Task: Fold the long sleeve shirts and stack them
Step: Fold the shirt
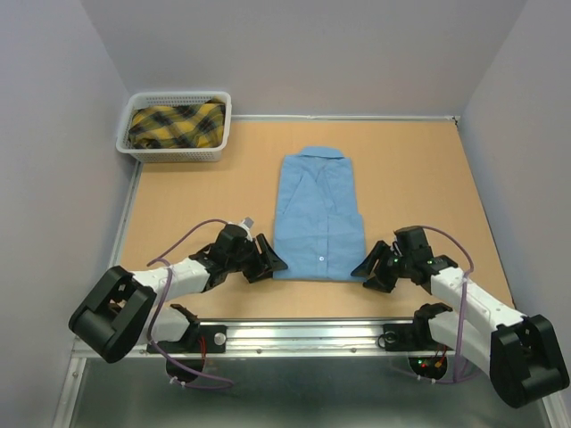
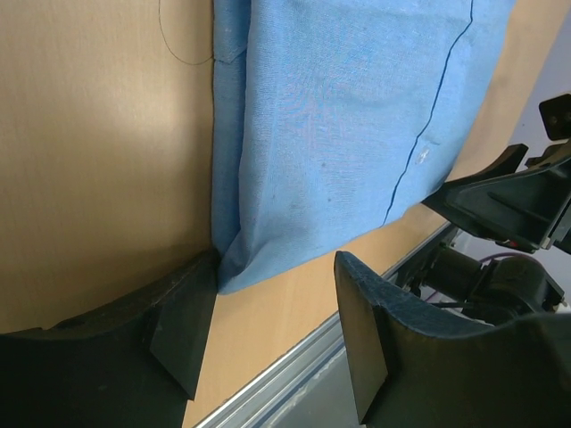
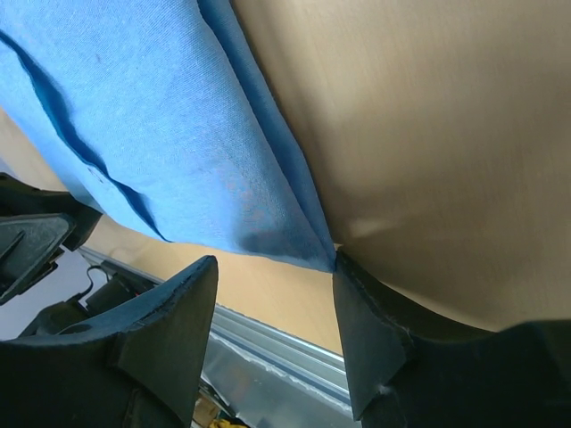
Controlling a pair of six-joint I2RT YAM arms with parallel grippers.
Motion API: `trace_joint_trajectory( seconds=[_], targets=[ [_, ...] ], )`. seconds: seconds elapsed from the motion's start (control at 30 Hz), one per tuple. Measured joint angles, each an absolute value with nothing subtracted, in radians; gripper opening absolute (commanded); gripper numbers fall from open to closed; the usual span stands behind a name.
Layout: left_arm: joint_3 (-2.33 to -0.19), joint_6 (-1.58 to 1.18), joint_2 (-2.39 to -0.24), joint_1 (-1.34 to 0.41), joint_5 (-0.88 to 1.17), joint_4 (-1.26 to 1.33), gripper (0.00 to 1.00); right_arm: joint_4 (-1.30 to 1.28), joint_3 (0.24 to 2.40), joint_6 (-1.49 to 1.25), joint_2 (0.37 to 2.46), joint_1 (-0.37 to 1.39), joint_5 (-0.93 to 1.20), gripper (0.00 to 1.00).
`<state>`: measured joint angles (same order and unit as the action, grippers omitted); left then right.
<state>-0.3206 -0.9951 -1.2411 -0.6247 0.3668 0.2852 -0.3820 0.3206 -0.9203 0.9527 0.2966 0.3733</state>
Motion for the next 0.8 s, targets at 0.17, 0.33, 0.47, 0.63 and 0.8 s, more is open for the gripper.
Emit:
trace_joint_trajectory(
  seconds=[0.17,0.33,0.47,0.63,0.8],
  targets=[
    [-0.327,-0.982,-1.214,-0.627,0.358,0.230,0.70,-0.398,0.325,-0.933,0.942,0.304,0.328,0.60],
    [-0.356,-0.958,-1.195,-0.628,0.332,0.148,0.77,-0.404,0.336,-0.938,0.945,0.304,0.295,0.60],
    [-0.373,-0.946,-1.201,-0.634,0.329,0.126,0.77,-0.407,0.339,-0.937,0.946,0.304,0.278,0.60],
    [-0.393,-0.941,-1.243,-0.640,0.340,0.133,0.69,-0.406,0.342,-0.935,0.959,0.304,0.277,0.60],
    [-0.418,-0.931,-1.314,-0.643,0.358,0.170,0.56,-0.407,0.347,-0.918,0.964,0.304,0.282,0.60]
  ],
)
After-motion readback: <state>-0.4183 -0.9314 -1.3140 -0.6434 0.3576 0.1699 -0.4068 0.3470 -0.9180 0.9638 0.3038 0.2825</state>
